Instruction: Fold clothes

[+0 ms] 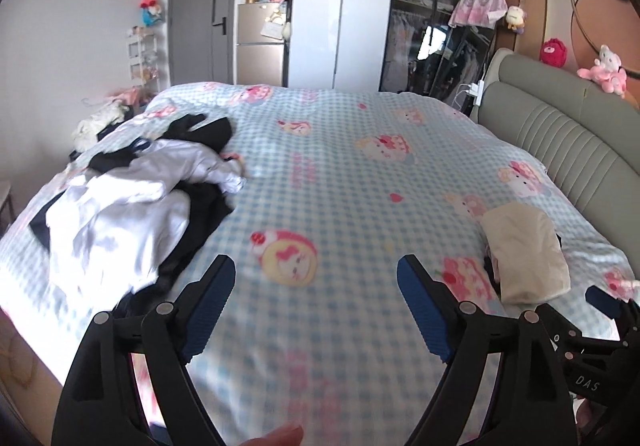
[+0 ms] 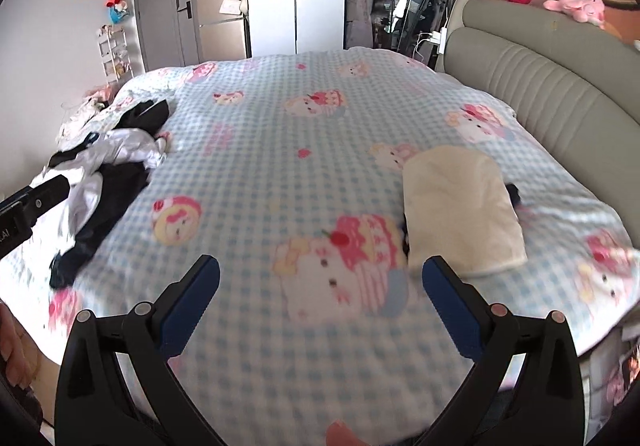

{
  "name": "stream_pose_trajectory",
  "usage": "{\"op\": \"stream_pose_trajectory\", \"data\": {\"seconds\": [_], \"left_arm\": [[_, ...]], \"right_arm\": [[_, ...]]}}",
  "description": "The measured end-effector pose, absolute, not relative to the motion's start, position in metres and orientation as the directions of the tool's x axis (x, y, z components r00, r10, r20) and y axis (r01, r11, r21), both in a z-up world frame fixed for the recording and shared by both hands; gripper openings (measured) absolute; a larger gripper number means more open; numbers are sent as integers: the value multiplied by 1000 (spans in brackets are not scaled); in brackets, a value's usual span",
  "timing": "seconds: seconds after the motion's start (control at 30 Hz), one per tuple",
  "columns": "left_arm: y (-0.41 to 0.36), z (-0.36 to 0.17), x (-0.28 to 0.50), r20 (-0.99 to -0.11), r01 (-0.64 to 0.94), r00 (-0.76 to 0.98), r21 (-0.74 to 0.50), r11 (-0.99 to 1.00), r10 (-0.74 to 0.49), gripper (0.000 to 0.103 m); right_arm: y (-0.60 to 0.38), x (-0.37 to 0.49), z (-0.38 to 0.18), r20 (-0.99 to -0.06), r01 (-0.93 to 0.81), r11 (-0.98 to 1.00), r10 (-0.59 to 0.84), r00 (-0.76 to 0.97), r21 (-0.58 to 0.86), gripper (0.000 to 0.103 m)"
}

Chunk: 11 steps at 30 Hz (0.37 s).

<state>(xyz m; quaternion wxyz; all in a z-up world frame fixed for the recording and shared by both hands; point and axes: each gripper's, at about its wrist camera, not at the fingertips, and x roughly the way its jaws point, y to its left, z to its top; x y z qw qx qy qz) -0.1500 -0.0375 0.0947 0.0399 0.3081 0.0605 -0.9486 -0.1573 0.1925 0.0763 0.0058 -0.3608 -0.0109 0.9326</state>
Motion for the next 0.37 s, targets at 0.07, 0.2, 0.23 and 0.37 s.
{"op": "stream_pose_trajectory", "data": {"seconds": [0.07, 0.2, 0.23, 0.37], "left_arm": [[-39, 88, -126, -591, 134, -804, -84, -987, -58, 86], [-41, 73, -90, -603, 149, -795, -96, -984, -62, 87], [-42, 70, -83, -607, 150, -793, -112, -982, -52, 87], [-42, 57, -62, -613, 146, -790, -157, -977, -20, 87]], "right_arm": [[192, -137, 71, -681, -8, -1000, 16, -732, -15, 102], [191, -100, 60, -692, 7, -1000, 9, -722, -20, 102], [190, -94, 58, -694, 4, -1000, 11, -720, -21, 102], [191, -72, 50, -704, 2, -1000, 12, -710, -20, 102]]}}
